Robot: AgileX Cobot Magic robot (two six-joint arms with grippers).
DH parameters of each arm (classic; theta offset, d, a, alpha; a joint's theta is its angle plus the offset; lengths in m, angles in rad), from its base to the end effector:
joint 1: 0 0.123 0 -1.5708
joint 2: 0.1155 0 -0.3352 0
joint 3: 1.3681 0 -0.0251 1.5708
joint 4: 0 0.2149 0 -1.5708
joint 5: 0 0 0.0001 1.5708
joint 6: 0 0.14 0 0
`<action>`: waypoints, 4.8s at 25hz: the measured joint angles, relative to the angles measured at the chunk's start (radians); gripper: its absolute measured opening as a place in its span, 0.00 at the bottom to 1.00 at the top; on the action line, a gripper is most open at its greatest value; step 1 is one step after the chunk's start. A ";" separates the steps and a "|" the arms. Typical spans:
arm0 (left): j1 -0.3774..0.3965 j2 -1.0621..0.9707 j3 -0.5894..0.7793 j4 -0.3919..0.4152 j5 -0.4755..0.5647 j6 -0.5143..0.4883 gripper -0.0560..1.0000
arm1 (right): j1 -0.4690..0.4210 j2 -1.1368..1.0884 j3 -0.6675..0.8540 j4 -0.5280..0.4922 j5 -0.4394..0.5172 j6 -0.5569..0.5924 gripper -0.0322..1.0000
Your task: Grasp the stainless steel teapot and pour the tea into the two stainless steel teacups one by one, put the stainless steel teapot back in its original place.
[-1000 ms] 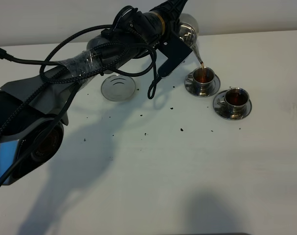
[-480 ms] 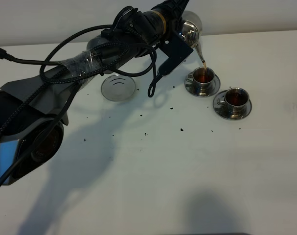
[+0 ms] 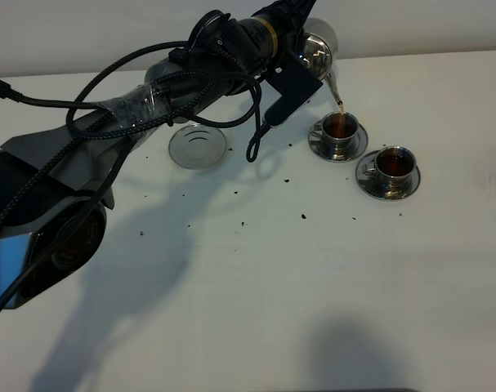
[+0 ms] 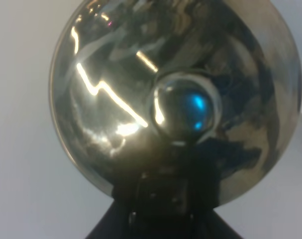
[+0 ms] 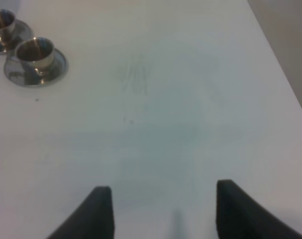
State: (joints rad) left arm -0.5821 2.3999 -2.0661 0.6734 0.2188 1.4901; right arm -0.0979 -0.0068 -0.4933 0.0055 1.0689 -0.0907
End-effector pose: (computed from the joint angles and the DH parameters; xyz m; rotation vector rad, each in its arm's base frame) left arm 0.5223 -0.3210 0.2349 2.1088 0.5340 1.1021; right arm -0.0439 0.0050 0.2344 0.0071 2.0542 -0.1106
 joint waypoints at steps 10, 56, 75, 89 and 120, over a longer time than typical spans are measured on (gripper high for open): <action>0.000 0.000 0.000 0.000 -0.002 0.001 0.28 | 0.000 0.000 0.000 0.000 0.000 0.000 0.47; 0.000 -0.179 0.000 -0.464 0.796 -0.547 0.28 | 0.000 0.000 0.000 0.000 0.000 0.000 0.47; 0.000 -0.085 0.000 -0.755 0.896 -0.999 0.28 | 0.000 0.000 0.000 0.000 0.000 0.000 0.47; 0.137 -0.199 0.000 -0.660 0.970 -1.359 0.28 | 0.000 0.000 0.000 0.000 0.000 0.000 0.47; 0.249 -0.083 0.000 -0.665 0.865 -1.410 0.28 | 0.000 0.000 0.000 0.000 0.000 0.000 0.47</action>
State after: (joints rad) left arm -0.3336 2.3172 -2.0661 0.0084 1.0839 0.0805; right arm -0.0979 -0.0068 -0.4933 0.0055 1.0689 -0.0907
